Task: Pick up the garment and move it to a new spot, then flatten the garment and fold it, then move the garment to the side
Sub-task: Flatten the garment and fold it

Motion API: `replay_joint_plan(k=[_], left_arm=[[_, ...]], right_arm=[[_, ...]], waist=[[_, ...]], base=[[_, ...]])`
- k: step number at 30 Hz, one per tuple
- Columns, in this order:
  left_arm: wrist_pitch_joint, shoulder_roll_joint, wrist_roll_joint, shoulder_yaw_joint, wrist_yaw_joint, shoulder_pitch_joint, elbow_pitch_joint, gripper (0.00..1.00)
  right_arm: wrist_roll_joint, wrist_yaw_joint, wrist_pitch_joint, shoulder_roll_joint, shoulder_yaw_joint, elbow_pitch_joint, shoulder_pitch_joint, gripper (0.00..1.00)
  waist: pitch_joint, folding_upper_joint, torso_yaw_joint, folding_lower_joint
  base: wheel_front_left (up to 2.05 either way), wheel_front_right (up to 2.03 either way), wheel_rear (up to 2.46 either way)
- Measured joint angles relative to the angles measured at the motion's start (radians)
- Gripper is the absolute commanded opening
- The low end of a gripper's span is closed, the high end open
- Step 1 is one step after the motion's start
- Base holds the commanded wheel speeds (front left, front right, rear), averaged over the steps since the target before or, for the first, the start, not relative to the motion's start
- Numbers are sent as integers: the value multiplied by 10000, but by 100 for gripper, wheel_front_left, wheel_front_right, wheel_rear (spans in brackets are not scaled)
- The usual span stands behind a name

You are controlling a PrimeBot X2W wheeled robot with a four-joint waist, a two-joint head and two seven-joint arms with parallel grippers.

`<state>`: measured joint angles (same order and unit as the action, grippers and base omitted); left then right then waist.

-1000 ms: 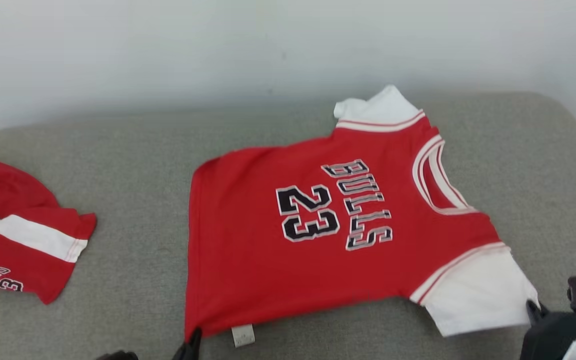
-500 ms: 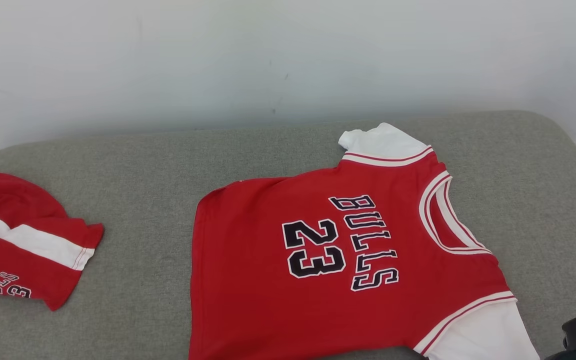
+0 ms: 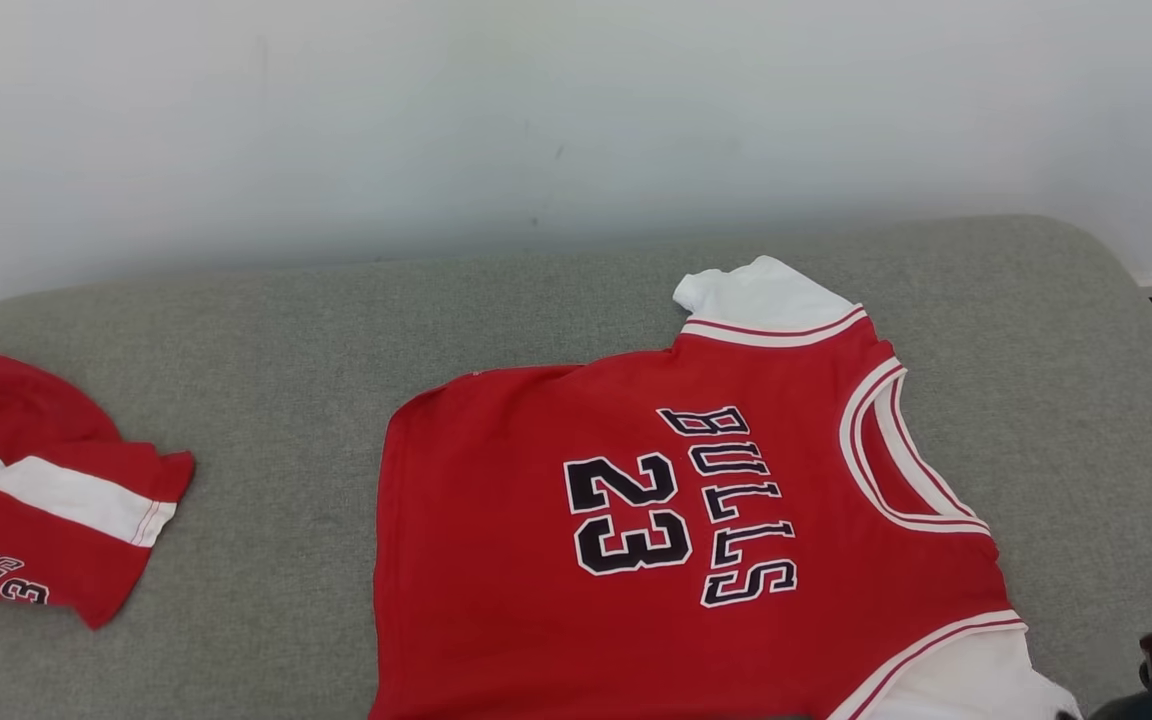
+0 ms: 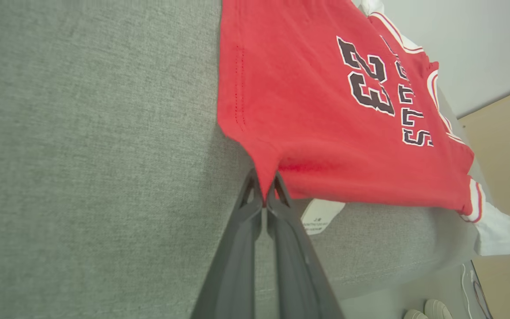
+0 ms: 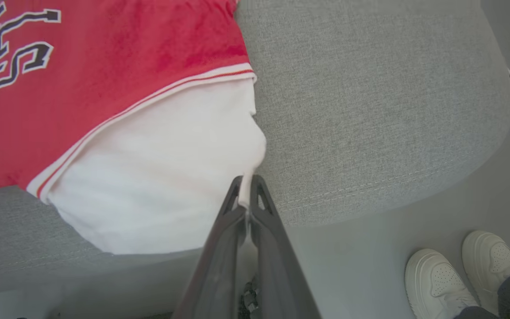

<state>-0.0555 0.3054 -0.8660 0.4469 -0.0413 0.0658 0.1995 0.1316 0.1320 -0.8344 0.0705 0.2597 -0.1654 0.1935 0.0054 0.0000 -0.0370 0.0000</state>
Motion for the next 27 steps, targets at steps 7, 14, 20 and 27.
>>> replay_joint_plan(k=[7, 14, 20, 27], left_arm=[[268, 40, -159, -186, -59, -543, -500, 0], [702, -48, -240, -226, -138, -1750, -362, 0], [1066, -368, -157, -56, -295, -2845, 410, 0], [1051, -625, 35, 0, -439, -3689, 1206, 0]], right_arm=[[268, -2, 579, 219, -399, 278, -1202, 0], [445, -2, 1120, 775, -974, 1279, -3016, 0], [428, -2, 2033, 1183, -1406, 2510, -4433, 0], [495, -2, 3158, 1471, -1904, 3666, -5543, 0]], waist=[[191, 0, -24, 0], [533, 0, 21, 1], [925, 1, 135, 1], [1318, 1, 273, 2]], base=[[0, 0, 0], [0, 0, 0], [0, 0, 0], [0, 0, 0]])
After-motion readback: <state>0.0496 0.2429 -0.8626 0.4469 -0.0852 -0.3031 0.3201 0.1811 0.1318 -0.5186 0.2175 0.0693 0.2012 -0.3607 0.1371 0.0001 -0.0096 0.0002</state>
